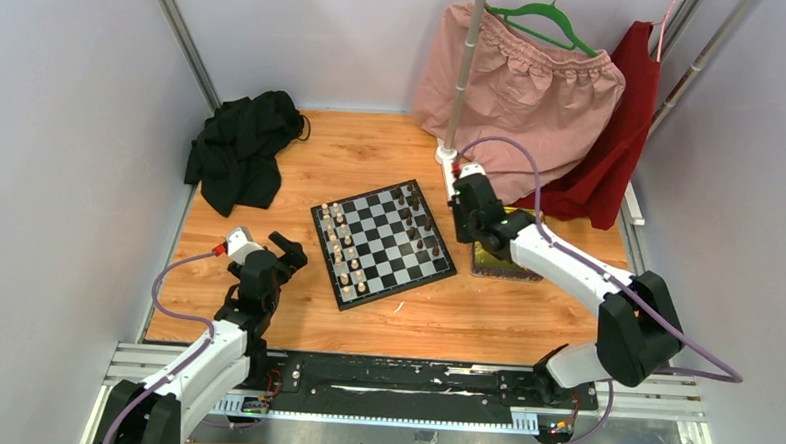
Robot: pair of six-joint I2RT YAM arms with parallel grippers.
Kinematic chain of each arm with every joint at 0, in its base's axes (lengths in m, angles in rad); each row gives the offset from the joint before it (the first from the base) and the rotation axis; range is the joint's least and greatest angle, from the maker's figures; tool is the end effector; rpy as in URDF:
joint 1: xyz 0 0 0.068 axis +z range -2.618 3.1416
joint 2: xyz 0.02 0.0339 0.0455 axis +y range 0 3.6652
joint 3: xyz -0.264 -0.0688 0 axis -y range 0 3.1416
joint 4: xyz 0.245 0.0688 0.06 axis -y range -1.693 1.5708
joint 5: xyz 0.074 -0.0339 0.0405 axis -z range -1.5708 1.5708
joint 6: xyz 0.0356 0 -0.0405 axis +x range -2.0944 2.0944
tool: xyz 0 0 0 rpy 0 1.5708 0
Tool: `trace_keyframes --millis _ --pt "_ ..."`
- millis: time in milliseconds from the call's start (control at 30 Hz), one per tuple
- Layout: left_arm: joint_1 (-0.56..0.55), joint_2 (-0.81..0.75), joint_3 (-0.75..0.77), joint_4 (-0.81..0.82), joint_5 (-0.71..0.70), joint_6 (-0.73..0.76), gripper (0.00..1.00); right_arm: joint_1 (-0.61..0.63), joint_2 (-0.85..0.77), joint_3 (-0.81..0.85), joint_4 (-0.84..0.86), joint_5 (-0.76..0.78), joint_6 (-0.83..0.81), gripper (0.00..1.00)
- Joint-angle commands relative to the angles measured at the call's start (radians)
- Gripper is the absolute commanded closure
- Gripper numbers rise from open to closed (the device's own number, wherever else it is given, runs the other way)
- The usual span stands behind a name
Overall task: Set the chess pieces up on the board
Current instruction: Pick up the chess piece from the storage box, then place the chess piece on the chessboard.
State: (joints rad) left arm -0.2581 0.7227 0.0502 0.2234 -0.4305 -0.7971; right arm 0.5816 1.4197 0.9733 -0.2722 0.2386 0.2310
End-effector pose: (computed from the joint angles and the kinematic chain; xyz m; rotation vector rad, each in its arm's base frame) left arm 0.1458 -0.0231 0.1363 -0.7839 1.8236 -0.2504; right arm 0.2627 0.1627 0.2514 -0.2738 2.2531 0.1570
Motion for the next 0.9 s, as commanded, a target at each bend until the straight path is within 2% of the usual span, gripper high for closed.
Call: trace_keyframes --millis 0,333,867 --pt "0.003 -0.001 0.002 0.028 -0.012 -0.004 0.00 0.120 -0.012 0.052 -0.045 0.038 -0.030 1.00" --pt "0.003 -0.007 0.002 0.027 -0.011 -0.002 0.00 0.293 0.080 0.125 -0.074 0.065 -0.023 1.00" --pt "0.003 -0.006 0.003 0.027 -0.011 -0.004 0.00 0.340 0.216 0.156 -0.048 0.081 -0.029 1.00"
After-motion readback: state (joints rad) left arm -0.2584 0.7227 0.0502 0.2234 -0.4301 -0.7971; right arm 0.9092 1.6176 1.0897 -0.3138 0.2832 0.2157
